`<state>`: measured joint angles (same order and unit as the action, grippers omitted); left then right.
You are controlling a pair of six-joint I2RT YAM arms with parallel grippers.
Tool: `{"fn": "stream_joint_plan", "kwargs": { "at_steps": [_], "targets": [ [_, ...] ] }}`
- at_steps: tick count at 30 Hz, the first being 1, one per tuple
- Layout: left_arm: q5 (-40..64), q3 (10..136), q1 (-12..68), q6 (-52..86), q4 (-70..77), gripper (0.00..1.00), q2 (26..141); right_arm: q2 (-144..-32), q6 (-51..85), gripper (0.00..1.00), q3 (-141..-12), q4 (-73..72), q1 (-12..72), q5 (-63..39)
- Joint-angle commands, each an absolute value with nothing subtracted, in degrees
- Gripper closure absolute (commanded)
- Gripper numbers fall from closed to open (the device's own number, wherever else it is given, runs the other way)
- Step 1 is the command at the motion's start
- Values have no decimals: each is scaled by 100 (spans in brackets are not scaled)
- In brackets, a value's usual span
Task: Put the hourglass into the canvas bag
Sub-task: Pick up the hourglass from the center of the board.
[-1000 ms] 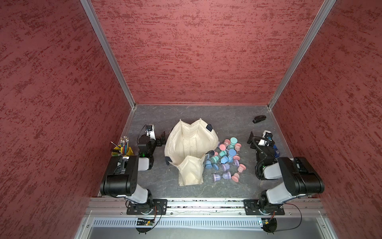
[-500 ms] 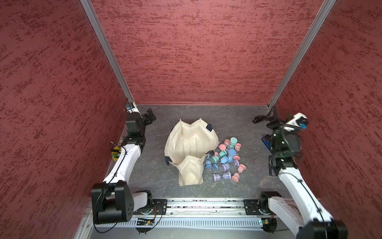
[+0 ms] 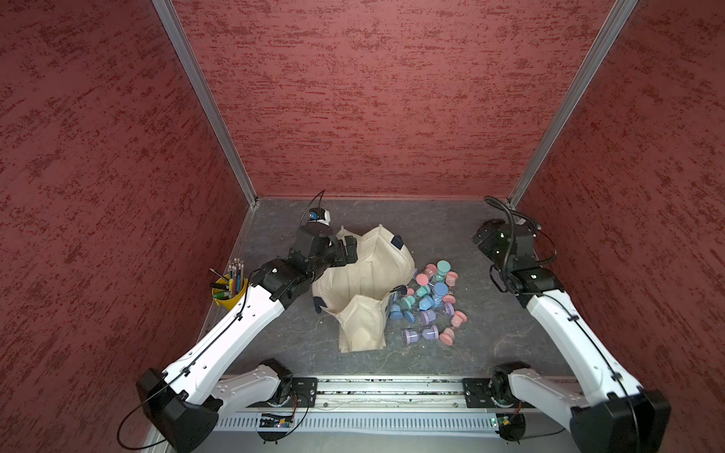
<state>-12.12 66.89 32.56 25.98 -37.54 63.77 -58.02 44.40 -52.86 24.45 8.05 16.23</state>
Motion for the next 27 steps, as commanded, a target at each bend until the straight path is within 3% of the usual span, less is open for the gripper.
{"fn": "stream_joint_plan", "kwargs": {
  "at_steps": [1, 5, 8, 12, 14, 16, 17, 23, 27],
  "targets": [
    [-1213, 7180, 3039, 2655, -4423, 0, 6487, -6469, 4524, 1, -5891, 2801, 790, 1226],
    [-61, 7233, 2058, 2932, -4819, 0, 6628, -7561, 4454, 1, -6683, 3834, 1677, 2365],
    [610, 7022, 1421, 2997, -4952, 0, 6521, -7854, 4582, 1, -6972, 4226, 1802, 2536],
    [694, 6896, 1384, 2850, -5010, 0, 6276, -7684, 4747, 1, -6521, 3478, 1813, 2687],
    [703, 6856, 1421, 2818, -5079, 0, 6137, -7153, 4806, 1, -5767, 2464, 1537, 2123],
    [681, 6795, 1483, 2797, -5184, 0, 6051, -6763, 4675, 1, -5151, 1470, 936, 444],
    [697, 6728, 1515, 2781, -5215, 0, 6018, -6729, 4648, 1, -5065, 1283, 850, 120],
    [835, 6442, 1667, 2801, -5309, 6, 6049, -7435, 4192, 1, -5781, 2644, 1161, 745],
    [833, 6190, 1661, 2895, -5217, 8, 5970, -7340, 4140, 21, -5748, 2979, 1397, 927]
  ]
}}
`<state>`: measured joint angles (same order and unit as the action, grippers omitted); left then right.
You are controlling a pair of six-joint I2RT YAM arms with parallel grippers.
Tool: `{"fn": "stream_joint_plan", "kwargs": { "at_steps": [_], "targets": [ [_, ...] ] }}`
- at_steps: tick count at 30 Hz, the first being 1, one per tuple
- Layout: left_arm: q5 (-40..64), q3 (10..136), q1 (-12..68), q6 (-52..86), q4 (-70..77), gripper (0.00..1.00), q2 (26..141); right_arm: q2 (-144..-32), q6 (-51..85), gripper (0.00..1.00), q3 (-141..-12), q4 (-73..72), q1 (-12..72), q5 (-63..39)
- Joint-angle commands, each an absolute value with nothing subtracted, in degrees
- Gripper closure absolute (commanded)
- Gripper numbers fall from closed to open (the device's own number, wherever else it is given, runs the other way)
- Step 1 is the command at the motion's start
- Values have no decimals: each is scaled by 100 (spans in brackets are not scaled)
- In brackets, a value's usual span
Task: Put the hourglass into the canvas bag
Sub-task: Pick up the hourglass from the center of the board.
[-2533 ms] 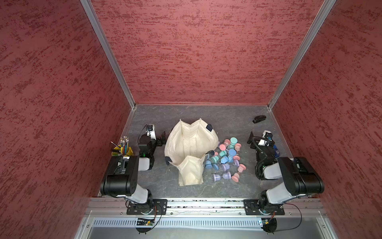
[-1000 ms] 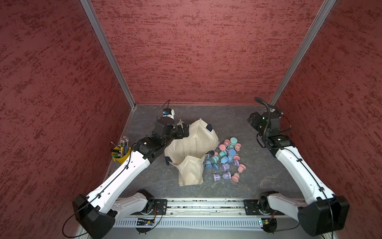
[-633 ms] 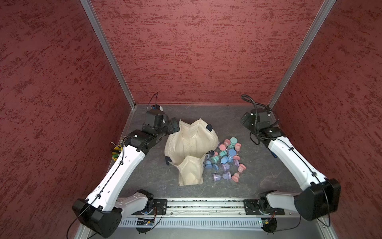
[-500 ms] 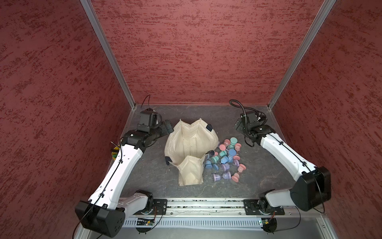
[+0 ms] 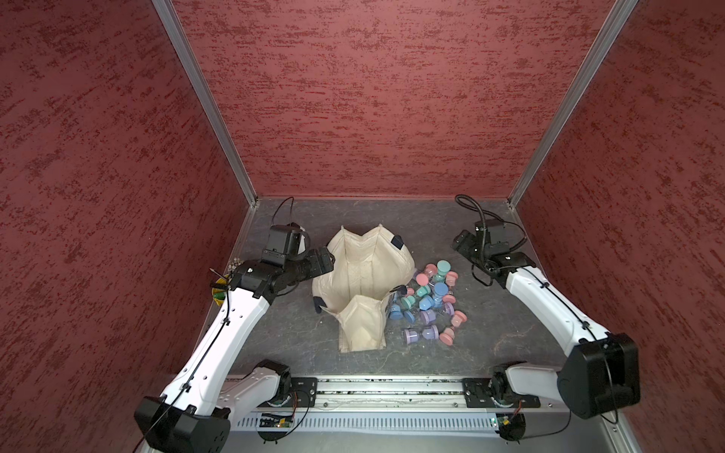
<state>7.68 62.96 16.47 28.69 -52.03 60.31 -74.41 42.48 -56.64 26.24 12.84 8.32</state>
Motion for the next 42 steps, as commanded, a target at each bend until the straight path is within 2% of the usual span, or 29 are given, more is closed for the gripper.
{"fn": "stream_joint_plan", "kwargs": {
  "at_steps": [1, 4, 11, 13, 16, 18, 22, 42],
  "targets": [
    [872, 6140, 1652, 2926, -5176, 10, 5957, -7354, 4125, 26, -5770, 3050, 1498, 951],
    [1071, 6064, 1626, 3005, -5049, 21, 6016, -7455, 4069, 34, -5884, 3271, 1889, 1091],
    [1195, 6026, 1617, 3047, -4887, 37, 6047, -7582, 4322, 41, -5915, 3407, 2357, 992],
    [1222, 6004, 1617, 3099, -4845, 42, 6019, -7627, 4388, 40, -5930, 3477, 2463, 999],
    [1315, 5996, 1617, 3121, -4784, 45, 6005, -7629, 4451, 29, -5901, 3609, 2531, 1149],
    [1344, 5993, 1617, 3125, -4762, 48, 6017, -7685, 4408, 26, -5904, 3658, 2520, 1245],
    [1341, 5957, 1617, 3123, -4755, 54, 6007, -7980, 4291, 25, -6117, 3835, 2522, 1368],
    [1468, 5757, 1547, 3096, -4801, 57, 5872, -8791, 3951, 27, -6111, 3375, 2291, 1287]
  ]
}}
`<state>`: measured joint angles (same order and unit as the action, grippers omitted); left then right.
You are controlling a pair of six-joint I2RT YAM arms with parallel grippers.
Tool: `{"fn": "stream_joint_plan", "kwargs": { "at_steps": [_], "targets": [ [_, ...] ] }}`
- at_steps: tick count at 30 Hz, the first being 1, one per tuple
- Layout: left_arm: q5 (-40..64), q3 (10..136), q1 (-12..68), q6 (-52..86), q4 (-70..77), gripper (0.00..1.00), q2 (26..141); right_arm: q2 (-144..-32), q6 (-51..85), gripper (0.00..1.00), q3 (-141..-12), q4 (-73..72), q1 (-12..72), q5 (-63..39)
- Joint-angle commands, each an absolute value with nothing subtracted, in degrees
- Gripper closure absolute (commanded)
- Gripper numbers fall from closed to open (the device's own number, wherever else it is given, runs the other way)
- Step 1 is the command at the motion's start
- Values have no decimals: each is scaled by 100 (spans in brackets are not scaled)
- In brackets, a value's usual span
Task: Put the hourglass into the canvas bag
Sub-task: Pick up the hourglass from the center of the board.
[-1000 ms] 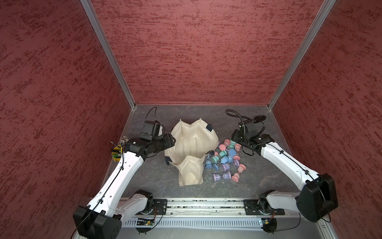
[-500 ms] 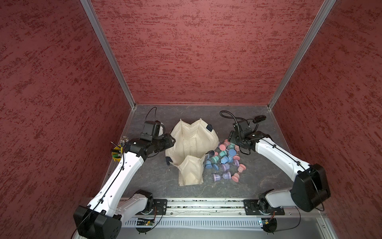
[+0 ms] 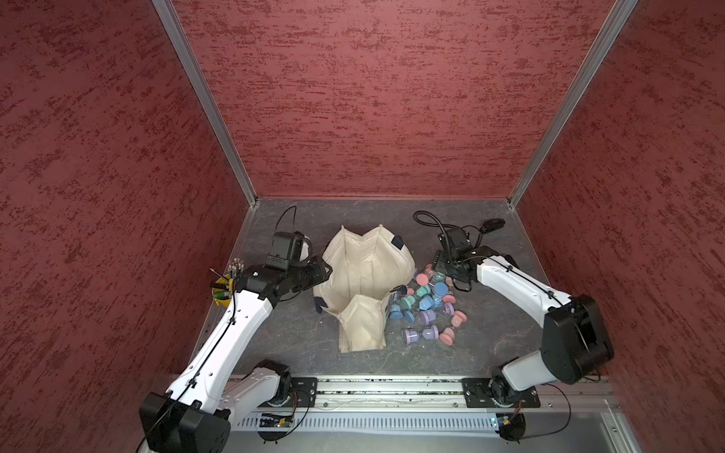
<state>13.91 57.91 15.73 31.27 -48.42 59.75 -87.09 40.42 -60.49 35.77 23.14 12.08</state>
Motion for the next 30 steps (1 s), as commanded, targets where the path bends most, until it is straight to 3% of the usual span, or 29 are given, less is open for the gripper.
{"fn": "stream_joint_plan", "kwargs": {
  "at_steps": [1, 8, 13, 24, 30],
  "targets": [
    [1470, 5757, 1538, 3085, -4810, 56, 5876, -8838, 3929, 27, -6122, 3356, 2294, 1317],
    [1494, 5687, 1521, 3098, -4799, 56, 5832, -9168, 3789, 29, -6159, 3217, 2294, 1392],
    [1513, 5669, 1521, 3105, -4760, 58, 5842, -9294, 3762, 36, -6218, 3165, 2290, 1419],
    [1486, 5625, 1503, 3111, -4762, 59, 5868, -9442, 3539, 32, -6440, 3261, 2294, 1756],
    [1495, 5599, 1503, 3120, -4758, 60, 5843, -9455, 3472, 43, -6513, 3243, 2294, 1741]
  ]
}}
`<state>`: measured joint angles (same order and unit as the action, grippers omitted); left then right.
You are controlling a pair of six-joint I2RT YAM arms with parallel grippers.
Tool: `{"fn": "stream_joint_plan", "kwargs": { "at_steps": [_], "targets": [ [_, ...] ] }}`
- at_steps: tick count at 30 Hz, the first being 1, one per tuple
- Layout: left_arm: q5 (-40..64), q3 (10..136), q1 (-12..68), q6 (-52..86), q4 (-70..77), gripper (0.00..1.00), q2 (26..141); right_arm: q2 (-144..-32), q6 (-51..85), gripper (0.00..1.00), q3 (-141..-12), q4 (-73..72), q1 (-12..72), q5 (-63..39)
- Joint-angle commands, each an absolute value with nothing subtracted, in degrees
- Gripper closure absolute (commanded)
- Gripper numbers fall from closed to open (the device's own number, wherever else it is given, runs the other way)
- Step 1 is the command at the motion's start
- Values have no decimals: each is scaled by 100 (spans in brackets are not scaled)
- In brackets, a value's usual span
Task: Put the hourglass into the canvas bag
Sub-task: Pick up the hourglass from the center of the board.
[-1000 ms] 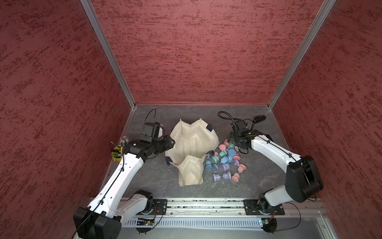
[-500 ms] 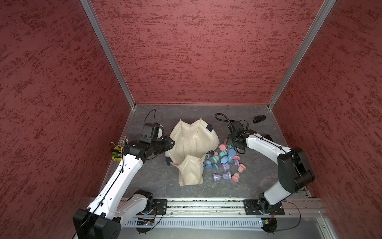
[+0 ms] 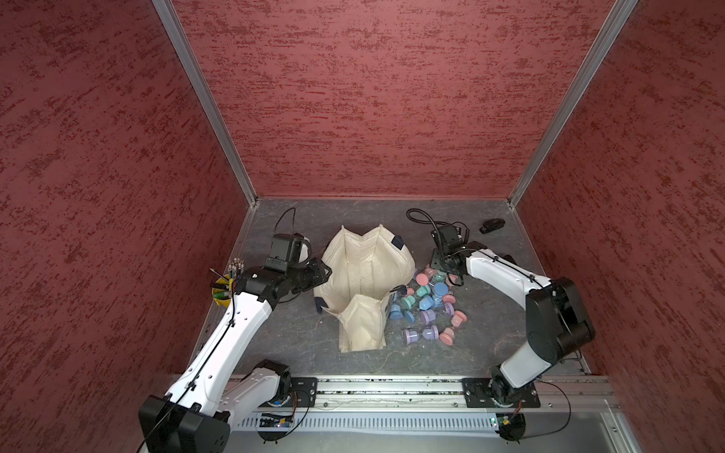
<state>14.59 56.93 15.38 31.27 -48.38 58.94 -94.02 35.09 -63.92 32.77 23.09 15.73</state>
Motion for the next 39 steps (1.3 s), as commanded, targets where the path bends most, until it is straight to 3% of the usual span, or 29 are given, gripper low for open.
{"fn": "stream_joint_plan", "kwargs": {
  "at_steps": [1, 17, 25, 39],
  "targets": [
    [1494, 5599, 1503, 3120, -4763, 60, 5837, -9449, 3471, 44, -6512, 3241, 2294, 1735],
    [1503, 5608, 1486, 3120, -4753, 66, 5844, -9500, 3524, 39, -6341, 3169, 2299, 1670],
    [1525, 5582, 1486, 3120, -4721, 66, 5842, -9527, 3515, 52, -6319, 3155, 2302, 1661],
    [1567, 5521, 1485, 3199, -4576, 69, 5796, -9344, 3652, 89, -6268, 3193, 2298, 1794]
  ]
}}
